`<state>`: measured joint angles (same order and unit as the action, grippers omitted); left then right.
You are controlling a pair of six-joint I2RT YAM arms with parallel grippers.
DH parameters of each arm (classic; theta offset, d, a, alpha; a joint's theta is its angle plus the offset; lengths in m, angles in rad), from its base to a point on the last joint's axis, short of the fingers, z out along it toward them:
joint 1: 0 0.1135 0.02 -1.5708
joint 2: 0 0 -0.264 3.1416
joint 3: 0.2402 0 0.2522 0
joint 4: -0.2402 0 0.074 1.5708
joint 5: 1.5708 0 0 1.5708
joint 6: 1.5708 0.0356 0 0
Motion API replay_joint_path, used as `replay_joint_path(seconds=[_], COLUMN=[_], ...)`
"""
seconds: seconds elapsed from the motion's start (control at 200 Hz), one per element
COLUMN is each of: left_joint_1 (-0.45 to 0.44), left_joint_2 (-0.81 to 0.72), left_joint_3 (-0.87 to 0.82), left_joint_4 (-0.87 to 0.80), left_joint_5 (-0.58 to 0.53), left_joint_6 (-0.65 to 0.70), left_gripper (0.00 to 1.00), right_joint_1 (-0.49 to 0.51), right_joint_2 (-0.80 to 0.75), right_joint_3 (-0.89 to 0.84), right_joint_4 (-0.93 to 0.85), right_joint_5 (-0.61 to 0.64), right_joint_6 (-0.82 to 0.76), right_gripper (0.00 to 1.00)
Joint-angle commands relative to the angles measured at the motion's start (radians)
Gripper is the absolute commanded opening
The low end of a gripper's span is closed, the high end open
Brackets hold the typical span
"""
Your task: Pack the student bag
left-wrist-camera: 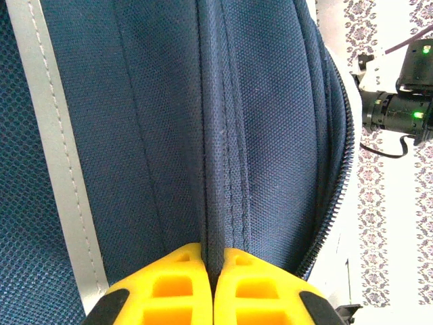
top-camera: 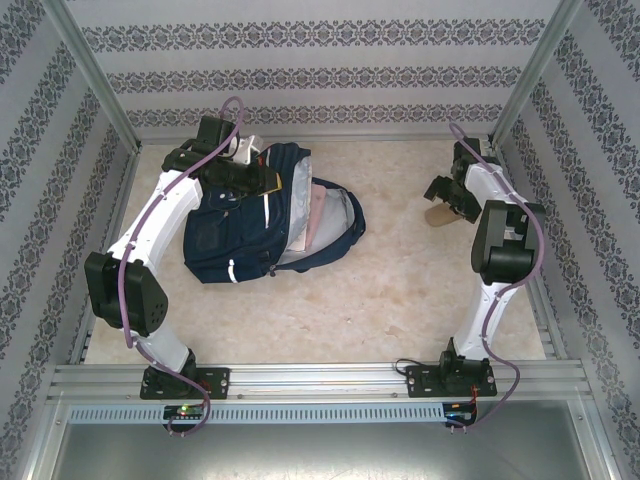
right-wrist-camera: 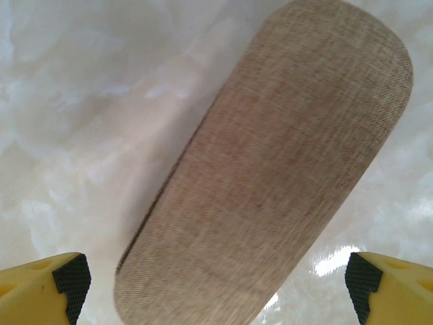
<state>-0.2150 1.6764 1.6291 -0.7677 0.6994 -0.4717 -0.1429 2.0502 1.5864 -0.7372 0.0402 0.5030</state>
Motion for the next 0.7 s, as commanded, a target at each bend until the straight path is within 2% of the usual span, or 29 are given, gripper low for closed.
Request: replay_joint_path(seconds=[0.0,0.285,0.345,0.405,0.465,0.58,0.694], left_joint_1=[-0.001,-0.001,0.0,-0.001,0.0,0.0,-0.001], left_joint_2=[-0.019,-0.001,0.0,0.0,0.0,-0.003,-0.001], left_joint_3=[0.029,0.052,0.054,0.054,0.053,0.048,0.048], left_joint_4=[0.042,0.027,0.027,0.025,0.024,0.025,0.024], left_joint_5=[0.025,0.023,0.023,0.022,0.022,0.019,0.019], left_joint_6=[0.029,0.037,0.038,0.039,0.041,0.044,0.045], left_gripper=[0.0,0.0,0.0,0.0,0.0,0.0,0.0], right_joint_1=[-0.021,-0.019,-0.012,-0.007,-0.002,0.007,0.025], right_joint_2=[0.051,0.144,0.167,0.189,0.192,0.142,0.071], right_joint_3=[0.028,0.142,0.173,0.202,0.209,0.139,0.072], right_joint_4=[-0.025,-0.033,-0.052,-0.077,-0.095,-0.061,-0.036], right_joint_5=[-0.017,-0.059,-0.057,-0.044,-0.039,-0.03,-0.029], right_joint_6=[0.066,0.069,0.052,0.036,0.026,0.011,-0.003], right_gripper=[0.98,0.98,0.95,0.89,0.77,0.6,0.53])
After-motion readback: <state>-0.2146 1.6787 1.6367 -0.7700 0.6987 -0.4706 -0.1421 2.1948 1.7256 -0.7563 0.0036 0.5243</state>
